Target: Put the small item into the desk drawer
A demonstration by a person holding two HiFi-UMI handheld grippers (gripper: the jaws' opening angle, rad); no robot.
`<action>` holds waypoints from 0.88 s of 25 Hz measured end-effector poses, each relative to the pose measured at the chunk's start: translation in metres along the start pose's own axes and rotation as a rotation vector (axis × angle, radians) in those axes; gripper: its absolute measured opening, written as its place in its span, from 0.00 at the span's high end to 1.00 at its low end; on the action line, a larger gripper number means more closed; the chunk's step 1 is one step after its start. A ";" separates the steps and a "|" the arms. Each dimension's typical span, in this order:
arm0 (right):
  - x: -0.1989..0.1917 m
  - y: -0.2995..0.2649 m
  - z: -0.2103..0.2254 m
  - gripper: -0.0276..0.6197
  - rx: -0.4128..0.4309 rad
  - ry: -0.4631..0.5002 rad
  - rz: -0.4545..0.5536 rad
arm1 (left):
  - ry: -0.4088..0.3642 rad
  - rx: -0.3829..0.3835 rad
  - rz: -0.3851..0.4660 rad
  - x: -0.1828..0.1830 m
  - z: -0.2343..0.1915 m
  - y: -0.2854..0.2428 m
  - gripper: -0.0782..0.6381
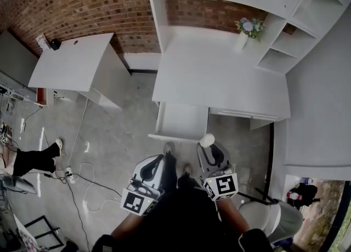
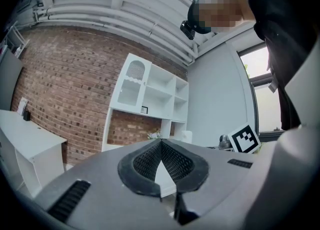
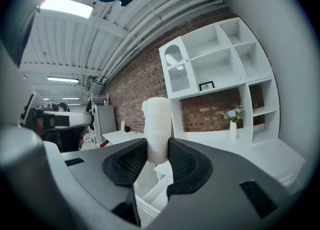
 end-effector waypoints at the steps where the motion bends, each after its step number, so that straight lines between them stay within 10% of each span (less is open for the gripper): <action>1: -0.004 -0.010 0.001 0.74 -0.004 0.006 -0.012 | 0.003 -0.003 0.003 -0.001 -0.008 -0.005 0.86; 10: -0.077 -0.100 0.017 0.74 -0.055 0.037 -0.246 | 0.074 -0.011 -0.010 -0.008 -0.086 -0.054 0.86; 22: -0.275 -0.210 0.045 0.74 -0.090 0.109 -0.665 | 0.156 -0.026 -0.060 -0.031 -0.177 -0.099 0.86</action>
Point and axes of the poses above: the fingertips, and each gripper's own axes: y backward along the fingers, z to its right, x out of its top, the point moved 1 cm from there along y, backward along the fingers, and after that the axes turned 13 degrees about -x, right-handed, at the moved point
